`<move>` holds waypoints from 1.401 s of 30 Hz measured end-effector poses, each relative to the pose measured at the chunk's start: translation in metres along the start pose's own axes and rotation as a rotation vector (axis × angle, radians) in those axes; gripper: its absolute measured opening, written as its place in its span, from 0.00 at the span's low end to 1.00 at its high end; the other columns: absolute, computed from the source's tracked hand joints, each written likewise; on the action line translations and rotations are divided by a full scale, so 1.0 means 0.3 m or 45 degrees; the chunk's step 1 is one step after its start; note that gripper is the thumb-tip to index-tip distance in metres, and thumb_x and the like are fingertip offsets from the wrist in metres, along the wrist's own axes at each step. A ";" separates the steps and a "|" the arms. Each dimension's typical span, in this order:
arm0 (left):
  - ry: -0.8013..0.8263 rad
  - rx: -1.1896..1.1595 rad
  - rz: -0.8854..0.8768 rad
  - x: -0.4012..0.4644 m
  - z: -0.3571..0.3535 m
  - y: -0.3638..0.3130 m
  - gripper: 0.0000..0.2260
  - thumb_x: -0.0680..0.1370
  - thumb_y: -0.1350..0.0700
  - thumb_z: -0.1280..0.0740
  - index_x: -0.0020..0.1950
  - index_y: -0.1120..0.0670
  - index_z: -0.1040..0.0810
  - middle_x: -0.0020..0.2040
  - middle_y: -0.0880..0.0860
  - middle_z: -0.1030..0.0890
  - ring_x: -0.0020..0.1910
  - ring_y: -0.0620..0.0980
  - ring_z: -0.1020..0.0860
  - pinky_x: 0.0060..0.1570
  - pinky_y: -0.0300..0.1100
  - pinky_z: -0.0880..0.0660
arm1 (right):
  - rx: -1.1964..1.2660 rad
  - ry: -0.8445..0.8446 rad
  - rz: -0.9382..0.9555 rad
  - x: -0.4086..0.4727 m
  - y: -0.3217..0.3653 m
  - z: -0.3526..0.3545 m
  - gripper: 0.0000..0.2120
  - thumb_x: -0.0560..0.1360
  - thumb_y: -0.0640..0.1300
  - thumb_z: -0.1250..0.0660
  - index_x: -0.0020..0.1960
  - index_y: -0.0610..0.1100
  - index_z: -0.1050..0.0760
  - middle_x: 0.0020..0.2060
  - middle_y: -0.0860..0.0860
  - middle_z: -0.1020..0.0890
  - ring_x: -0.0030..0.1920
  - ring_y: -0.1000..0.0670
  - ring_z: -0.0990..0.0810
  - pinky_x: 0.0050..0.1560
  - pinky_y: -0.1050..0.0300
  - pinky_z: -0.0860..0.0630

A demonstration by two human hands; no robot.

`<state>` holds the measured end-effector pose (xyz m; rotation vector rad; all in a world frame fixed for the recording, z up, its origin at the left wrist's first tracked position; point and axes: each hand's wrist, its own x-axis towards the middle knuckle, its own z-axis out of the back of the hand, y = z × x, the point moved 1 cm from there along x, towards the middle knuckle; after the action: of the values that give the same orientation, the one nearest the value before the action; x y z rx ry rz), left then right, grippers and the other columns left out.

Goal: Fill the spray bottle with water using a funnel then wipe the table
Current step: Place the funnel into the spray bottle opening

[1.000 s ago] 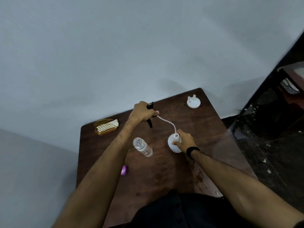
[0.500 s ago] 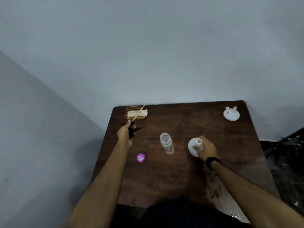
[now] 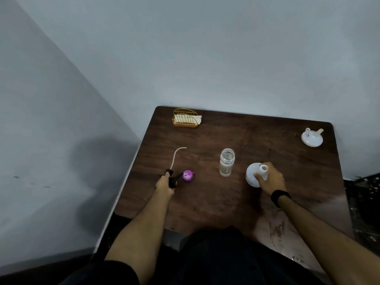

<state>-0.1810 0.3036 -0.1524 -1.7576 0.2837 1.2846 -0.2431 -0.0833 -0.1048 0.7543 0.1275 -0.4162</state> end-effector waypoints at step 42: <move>1.048 2.097 -1.182 -0.390 -0.500 0.429 0.18 0.72 0.49 0.28 0.58 0.50 0.27 0.54 0.48 0.26 0.52 0.49 0.24 0.52 0.45 0.24 | 0.103 -0.094 -0.009 -0.021 -0.100 0.168 0.19 0.77 0.65 0.42 0.60 0.55 0.31 0.54 0.54 0.22 0.54 0.52 0.25 0.53 0.52 0.26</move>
<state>-0.2179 0.0799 -0.1150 -0.5763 0.6174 -0.4809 -0.2630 -0.1355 -0.0858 0.8175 0.0440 -0.4576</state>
